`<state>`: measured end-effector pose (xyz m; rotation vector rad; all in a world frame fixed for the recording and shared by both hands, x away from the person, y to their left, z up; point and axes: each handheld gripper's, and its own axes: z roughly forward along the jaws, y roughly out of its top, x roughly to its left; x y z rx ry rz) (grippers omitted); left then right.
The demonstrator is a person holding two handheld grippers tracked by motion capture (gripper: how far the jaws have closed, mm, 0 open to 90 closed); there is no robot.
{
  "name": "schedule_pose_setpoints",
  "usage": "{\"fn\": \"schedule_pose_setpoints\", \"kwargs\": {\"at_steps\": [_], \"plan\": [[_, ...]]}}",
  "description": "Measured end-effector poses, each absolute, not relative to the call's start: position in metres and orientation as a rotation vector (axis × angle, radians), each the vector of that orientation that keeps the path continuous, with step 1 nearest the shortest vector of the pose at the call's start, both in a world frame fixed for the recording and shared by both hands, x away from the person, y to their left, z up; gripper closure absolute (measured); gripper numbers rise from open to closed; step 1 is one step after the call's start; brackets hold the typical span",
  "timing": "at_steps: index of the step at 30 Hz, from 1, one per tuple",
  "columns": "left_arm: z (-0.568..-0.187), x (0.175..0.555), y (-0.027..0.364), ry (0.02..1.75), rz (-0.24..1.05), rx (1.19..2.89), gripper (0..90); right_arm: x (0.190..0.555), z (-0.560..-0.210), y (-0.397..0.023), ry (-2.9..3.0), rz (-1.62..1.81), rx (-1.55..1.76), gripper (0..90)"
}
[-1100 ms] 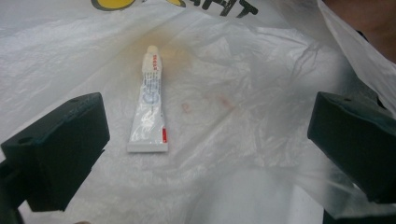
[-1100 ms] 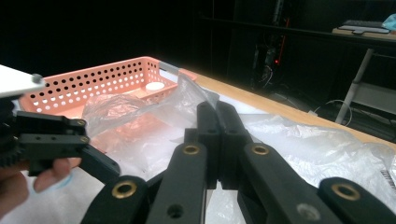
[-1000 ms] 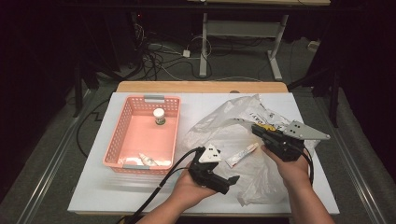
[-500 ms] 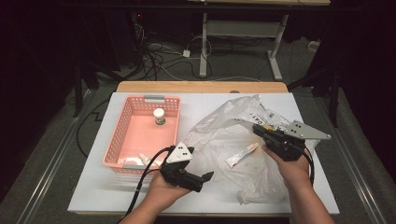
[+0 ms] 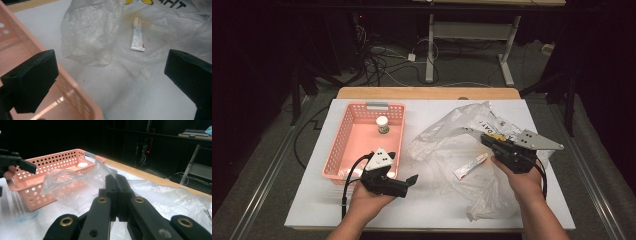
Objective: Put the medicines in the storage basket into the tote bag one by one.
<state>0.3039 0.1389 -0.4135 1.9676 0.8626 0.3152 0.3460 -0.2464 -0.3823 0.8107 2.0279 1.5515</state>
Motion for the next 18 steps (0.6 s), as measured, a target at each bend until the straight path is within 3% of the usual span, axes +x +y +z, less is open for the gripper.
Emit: {"fn": "schedule_pose_setpoints", "kwargs": {"at_steps": [18], "plan": [[-0.415,0.319,0.189,1.020,0.395,1.936,0.0,0.344,-0.381,-0.247,2.030,1.553,0.801,90.0]]}}
